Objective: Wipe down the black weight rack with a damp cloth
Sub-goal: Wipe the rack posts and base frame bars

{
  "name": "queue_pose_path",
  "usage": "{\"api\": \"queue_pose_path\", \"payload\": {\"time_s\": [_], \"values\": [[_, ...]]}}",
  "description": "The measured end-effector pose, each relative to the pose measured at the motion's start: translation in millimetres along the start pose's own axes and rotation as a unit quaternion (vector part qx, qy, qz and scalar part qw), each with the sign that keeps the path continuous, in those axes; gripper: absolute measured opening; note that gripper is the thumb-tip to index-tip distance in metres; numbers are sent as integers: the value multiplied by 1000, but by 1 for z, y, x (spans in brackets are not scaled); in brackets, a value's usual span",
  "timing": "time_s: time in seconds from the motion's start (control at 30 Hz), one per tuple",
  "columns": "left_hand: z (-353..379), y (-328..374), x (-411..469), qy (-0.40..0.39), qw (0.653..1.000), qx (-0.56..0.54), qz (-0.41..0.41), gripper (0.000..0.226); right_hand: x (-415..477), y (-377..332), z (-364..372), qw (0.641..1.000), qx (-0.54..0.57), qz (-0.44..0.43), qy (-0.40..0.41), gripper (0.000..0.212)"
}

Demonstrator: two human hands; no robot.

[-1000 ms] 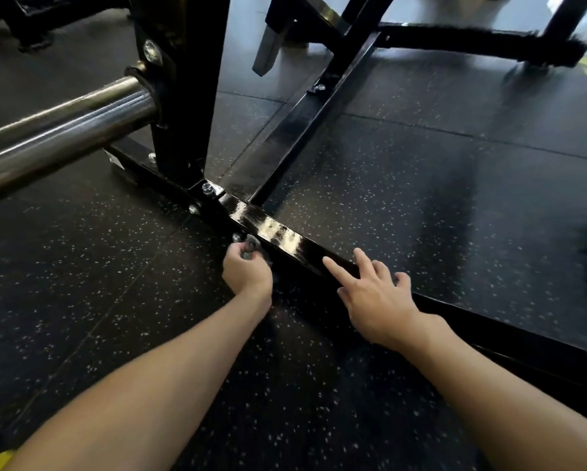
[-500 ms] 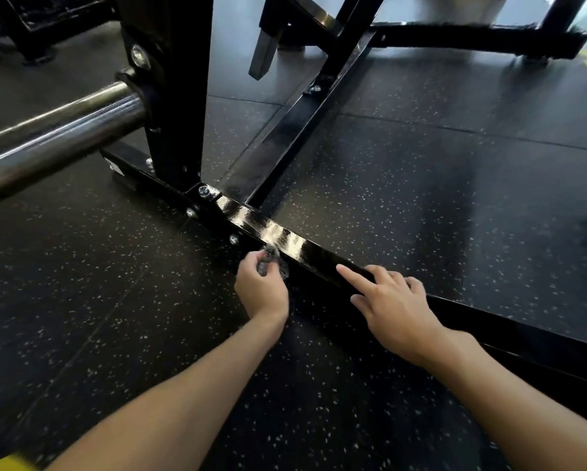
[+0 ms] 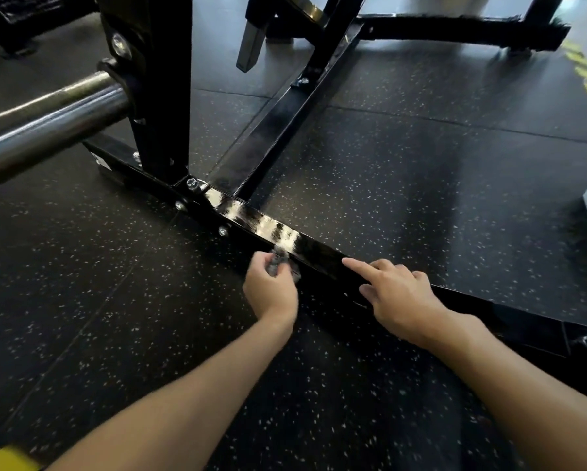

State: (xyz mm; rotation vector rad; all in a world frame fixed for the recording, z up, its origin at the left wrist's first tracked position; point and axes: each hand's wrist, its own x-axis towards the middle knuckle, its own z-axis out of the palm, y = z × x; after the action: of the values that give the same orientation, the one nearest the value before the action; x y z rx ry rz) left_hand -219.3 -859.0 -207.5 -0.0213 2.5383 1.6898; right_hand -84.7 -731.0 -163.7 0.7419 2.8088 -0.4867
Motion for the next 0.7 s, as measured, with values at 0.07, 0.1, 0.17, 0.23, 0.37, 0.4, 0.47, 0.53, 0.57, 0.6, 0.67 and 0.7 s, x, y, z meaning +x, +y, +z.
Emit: {"api": "queue_pose_path", "payload": {"time_s": [0.07, 0.1, 0.17, 0.23, 0.37, 0.4, 0.47, 0.53, 0.57, 0.6, 0.67, 0.7], "values": [[-2, 0, -20, -39, 999, -5, 32, 17, -1, -1, 4, 1000, 7, -7, 14, 52], [-3, 1, -15, -30, 999, -7, 32, 18, 0, 1, 3, 1000, 14, -12, 15, 52], [-2, 4, 6, 22, 1000, -13, -8, 18, 1, 9, -2, 1000, 14, -18, -2, 56], [2, 5, 7, 22, 999, 7, -27, 19, -3, 17, -5, 1000, -18, -11, -18, 58], [10, -8, -33, -82, 996, 21, -31, 11, -13, 16, -2, 1000, -4, 4, -9, 59], [11, -9, -30, -73, 996, 20, -38, 9, -12, 16, -1, 1000, 4, 0, -1, 58], [12, -5, -27, -51, 997, 14, -51, 6, -10, 20, 1, 1000, 28, -7, 10, 55], [13, -2, -41, -68, 997, 1, -23, 9, -11, 26, -1, 998, 62, -15, 23, 53], [13, -1, -54, -95, 995, -2, -3, 13, -12, 28, -2, 996, 79, -18, 22, 53], [12, -1, -64, -122, 993, 1, 10, 15, -14, 30, -3, 996, 85, -21, 17, 54], [12, -2, -66, -118, 993, 5, 12, 15, -18, 34, -3, 998, 55, -16, 17, 55], [13, -1, -58, -88, 996, -2, -8, 14, -20, 35, -2, 999, 35, -6, 18, 55]]}}
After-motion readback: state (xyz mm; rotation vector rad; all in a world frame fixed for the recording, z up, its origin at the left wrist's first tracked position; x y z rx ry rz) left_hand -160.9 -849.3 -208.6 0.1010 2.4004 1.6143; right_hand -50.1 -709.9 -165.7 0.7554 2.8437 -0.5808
